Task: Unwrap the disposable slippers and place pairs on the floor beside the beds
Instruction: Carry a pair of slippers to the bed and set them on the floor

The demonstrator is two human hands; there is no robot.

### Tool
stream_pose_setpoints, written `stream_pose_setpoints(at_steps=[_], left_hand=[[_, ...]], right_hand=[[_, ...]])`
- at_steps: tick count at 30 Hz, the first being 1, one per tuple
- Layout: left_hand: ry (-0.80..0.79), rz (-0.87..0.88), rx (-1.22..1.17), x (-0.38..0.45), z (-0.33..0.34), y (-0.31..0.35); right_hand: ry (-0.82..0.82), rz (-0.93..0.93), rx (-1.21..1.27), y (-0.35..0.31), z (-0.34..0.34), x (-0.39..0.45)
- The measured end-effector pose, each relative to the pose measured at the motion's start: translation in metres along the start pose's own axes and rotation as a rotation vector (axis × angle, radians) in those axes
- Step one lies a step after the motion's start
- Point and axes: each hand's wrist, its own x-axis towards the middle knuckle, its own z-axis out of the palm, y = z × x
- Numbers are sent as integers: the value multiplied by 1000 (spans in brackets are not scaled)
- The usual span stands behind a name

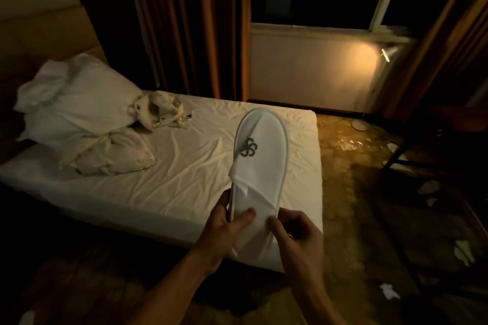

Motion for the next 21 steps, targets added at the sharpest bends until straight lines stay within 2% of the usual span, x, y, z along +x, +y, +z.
stream_pose_setpoints(at_steps=[8, 12, 17, 21], left_hand=[[18, -67, -66, 0, -29, -20], [25, -72, -82, 0, -32, -19], [12, -31, -40, -1, -26, -11], [-11, -16, -16, -2, -17, -14]], right_hand=[[7, 119, 33, 4, 23, -15], [-16, 117, 24, 2, 26, -12], [-29, 30, -38, 0, 17, -11], [-97, 65, -62, 5, 4, -6]])
